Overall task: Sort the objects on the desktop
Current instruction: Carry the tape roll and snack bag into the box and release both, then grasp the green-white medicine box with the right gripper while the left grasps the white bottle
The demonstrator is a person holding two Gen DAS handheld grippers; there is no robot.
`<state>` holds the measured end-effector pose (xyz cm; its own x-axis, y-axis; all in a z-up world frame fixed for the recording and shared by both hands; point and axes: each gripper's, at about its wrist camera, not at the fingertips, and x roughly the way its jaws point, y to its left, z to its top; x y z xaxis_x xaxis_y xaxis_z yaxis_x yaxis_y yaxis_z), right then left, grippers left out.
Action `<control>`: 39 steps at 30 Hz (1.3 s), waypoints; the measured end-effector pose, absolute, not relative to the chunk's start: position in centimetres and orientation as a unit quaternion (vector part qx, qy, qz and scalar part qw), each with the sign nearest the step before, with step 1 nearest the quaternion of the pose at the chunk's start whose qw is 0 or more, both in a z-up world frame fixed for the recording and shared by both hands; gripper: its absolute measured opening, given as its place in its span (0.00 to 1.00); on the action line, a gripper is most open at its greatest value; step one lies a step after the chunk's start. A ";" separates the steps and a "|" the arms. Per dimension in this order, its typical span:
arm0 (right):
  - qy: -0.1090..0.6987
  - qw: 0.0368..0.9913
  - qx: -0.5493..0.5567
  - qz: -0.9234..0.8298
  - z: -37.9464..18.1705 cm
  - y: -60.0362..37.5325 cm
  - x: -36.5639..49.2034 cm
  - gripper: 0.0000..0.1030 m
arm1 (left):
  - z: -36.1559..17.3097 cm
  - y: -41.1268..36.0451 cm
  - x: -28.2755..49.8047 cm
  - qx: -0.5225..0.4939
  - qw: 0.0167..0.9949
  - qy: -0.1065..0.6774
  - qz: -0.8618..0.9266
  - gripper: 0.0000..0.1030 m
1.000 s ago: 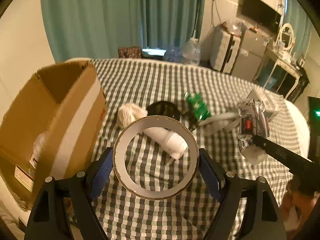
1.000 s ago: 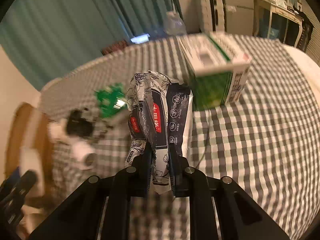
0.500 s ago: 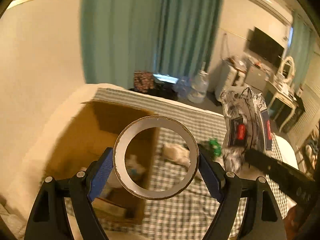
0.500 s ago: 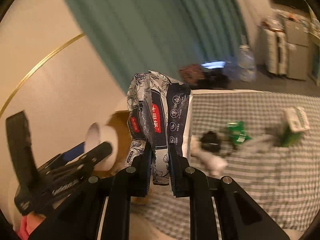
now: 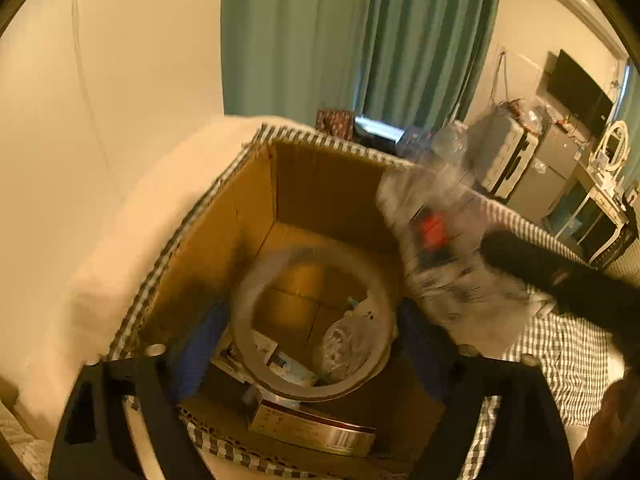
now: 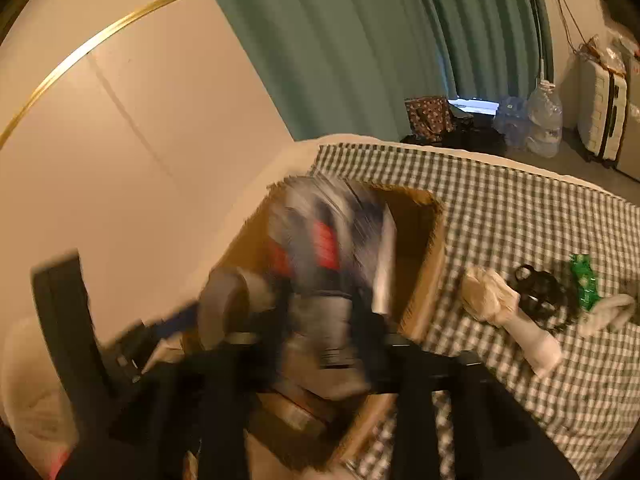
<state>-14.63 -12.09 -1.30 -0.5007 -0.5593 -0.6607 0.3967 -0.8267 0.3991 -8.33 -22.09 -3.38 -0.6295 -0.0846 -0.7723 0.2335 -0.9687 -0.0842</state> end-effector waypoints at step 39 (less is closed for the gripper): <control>-0.111 0.003 0.339 -0.934 -6.8 23.8 -10.6 0.82 | -9.7 5.2 -13.4 0.494 0.006 0.022 -0.869 1.00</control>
<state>-10.60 23.80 -6.76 -0.7696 -0.0809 -0.6334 -0.0691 -0.9756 0.2086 -13.37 5.22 -9.69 -0.5126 0.0116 -0.8585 0.0324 -0.9989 -0.0328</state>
